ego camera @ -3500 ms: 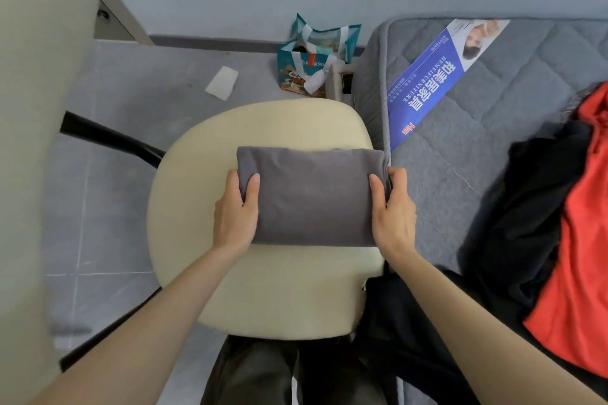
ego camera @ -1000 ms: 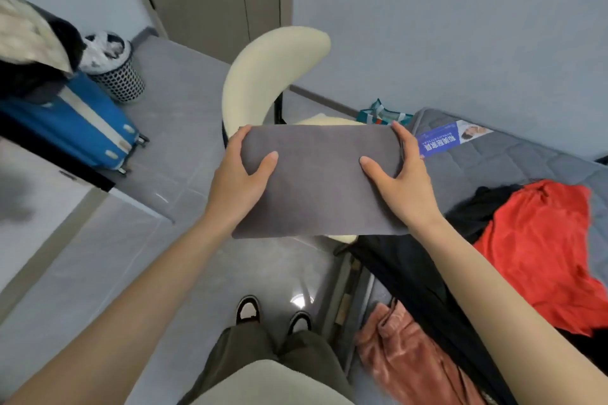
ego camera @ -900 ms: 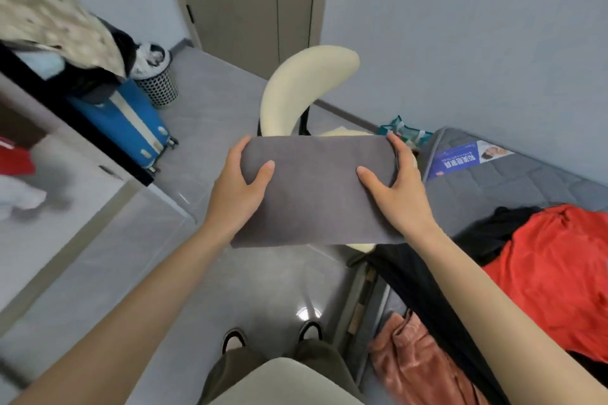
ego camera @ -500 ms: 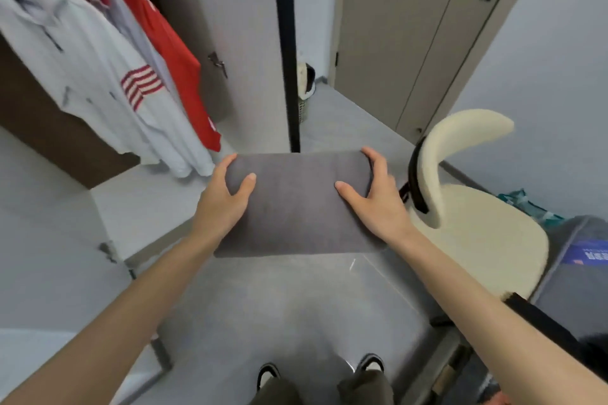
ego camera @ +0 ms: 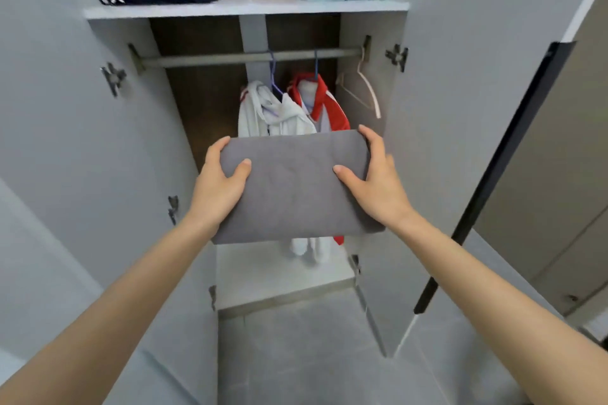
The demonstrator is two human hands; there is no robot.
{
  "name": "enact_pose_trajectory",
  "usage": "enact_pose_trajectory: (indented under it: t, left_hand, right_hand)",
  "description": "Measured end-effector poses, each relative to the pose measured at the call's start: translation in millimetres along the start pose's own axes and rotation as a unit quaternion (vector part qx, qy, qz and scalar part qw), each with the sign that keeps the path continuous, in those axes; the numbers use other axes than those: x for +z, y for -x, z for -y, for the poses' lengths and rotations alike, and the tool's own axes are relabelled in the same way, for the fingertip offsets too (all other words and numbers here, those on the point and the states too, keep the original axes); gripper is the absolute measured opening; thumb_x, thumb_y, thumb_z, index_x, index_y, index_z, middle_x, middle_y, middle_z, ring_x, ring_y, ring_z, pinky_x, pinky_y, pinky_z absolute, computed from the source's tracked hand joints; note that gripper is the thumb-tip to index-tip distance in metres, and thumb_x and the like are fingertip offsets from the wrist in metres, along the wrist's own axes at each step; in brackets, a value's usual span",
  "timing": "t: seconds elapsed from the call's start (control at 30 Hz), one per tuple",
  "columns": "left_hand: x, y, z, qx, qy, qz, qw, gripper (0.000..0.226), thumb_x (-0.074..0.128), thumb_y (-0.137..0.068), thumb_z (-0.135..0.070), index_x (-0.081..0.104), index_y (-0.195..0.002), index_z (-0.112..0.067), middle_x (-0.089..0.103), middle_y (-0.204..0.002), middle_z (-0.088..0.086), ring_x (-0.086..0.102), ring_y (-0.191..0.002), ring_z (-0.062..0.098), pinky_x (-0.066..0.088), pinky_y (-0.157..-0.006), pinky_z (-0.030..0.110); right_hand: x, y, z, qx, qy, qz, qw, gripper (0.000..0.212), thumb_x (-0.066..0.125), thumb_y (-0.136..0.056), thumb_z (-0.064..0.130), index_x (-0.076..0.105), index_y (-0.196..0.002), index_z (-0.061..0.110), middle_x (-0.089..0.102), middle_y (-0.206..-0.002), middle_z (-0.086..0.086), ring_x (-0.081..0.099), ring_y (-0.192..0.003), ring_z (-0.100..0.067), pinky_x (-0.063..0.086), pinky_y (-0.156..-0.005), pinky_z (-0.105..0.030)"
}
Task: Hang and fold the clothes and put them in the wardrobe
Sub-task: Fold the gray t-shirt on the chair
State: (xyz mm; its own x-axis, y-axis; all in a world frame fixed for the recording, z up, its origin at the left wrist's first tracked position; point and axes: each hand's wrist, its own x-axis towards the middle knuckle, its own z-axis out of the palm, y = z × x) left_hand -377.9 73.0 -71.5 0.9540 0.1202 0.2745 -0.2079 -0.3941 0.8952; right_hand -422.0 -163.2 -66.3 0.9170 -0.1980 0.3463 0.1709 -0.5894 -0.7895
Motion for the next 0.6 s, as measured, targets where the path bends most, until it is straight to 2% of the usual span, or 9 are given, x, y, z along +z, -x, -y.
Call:
enact_pose_trajectory:
  t: [0.1,0.17,0.23,0.3,0.4,0.43,0.6]
  left_hand:
    - [-18.3,-43.9,-24.3,0.025,0.016,-0.03,0.999,0.055,0.056,-0.093,-0.031,0.032,-0.143,-0.031,0.04,-0.123,-0.017,0.044,-0.109,0.005,0.035,-0.089,0.02]
    - [-26.6,-74.1,-41.9,0.042,0.017,-0.052,0.998,0.055,0.055,-0.094,-0.032,0.03,-0.143,-0.033,0.04,-0.121,-0.017,0.046,-0.099,0.001,0.036,-0.077,0.014]
    - [-33.0,-105.6,-61.7,0.061,0.023,-0.079,0.995,0.055,0.055,-0.094,-0.032,0.03,-0.143,-0.034,0.042,-0.118,-0.016,0.047,-0.089,-0.004,0.033,-0.067,0.01]
    - [-38.0,-135.2,-80.9,0.082,0.028,-0.109,0.99,0.055,0.056,-0.093,-0.032,0.031,-0.142,-0.035,0.042,-0.117,-0.016,0.047,-0.088,-0.004,0.033,-0.065,0.009]
    - [-43.1,-178.2,-108.1,0.104,0.037,-0.143,0.984,0.055,0.057,-0.093,-0.032,0.032,-0.142,-0.034,0.044,-0.118,-0.016,0.047,-0.099,0.004,0.034,-0.07,0.013]
    - [-44.6,-192.1,-116.2,0.104,0.041,-0.149,0.983,0.055,0.057,-0.093,-0.031,0.032,-0.142,-0.034,0.044,-0.118,-0.015,0.047,-0.1,0.006,0.035,-0.071,0.014]
    - [-47.6,-257.5,-146.1,0.096,0.02,-0.173,0.98,0.058,0.057,-0.093,-0.028,0.031,-0.144,-0.032,0.039,-0.118,-0.013,0.043,-0.105,0.008,0.033,-0.084,0.022]
  right_hand:
    - [0.8,-56.9,32.8,-0.066,0.005,-0.012,0.998,0.071,0.063,-0.089,0.036,0.021,-0.146,0.038,0.042,-0.136,-0.005,0.042,-0.09,-0.005,0.032,-0.087,-0.025]
    - [-1.5,-94.9,52.9,-0.105,0.002,-0.025,0.994,0.07,0.064,-0.089,0.034,0.023,-0.145,0.037,0.043,-0.136,-0.005,0.046,-0.099,-0.012,0.032,-0.087,-0.025]
    - [-4.6,-134.2,71.7,-0.142,-0.006,-0.031,0.989,0.069,0.064,-0.089,0.034,0.022,-0.144,0.038,0.045,-0.133,-0.005,0.045,-0.092,-0.008,0.034,-0.085,-0.026]
    - [-7.9,-172.5,88.7,-0.176,-0.014,-0.034,0.984,0.069,0.063,-0.089,0.035,0.023,-0.144,0.039,0.046,-0.133,-0.004,0.044,-0.09,-0.007,0.034,-0.083,-0.027]
    - [-14.2,-229.8,113.3,-0.227,-0.026,-0.039,0.973,0.068,0.064,-0.089,0.03,0.025,-0.145,0.034,0.044,-0.14,0.0,0.046,-0.12,-0.017,0.035,-0.09,-0.027]
    - [-15.9,-248.0,120.8,-0.242,-0.027,-0.038,0.969,0.067,0.064,-0.089,0.029,0.026,-0.145,0.032,0.043,-0.141,-0.001,0.045,-0.124,-0.017,0.035,-0.093,-0.027]
    - [-14.6,-337.6,149.0,-0.281,-0.012,-0.026,0.959,0.065,0.061,-0.091,0.026,0.026,-0.145,0.031,0.046,-0.138,-0.004,0.047,-0.122,-0.022,0.039,-0.098,-0.035]
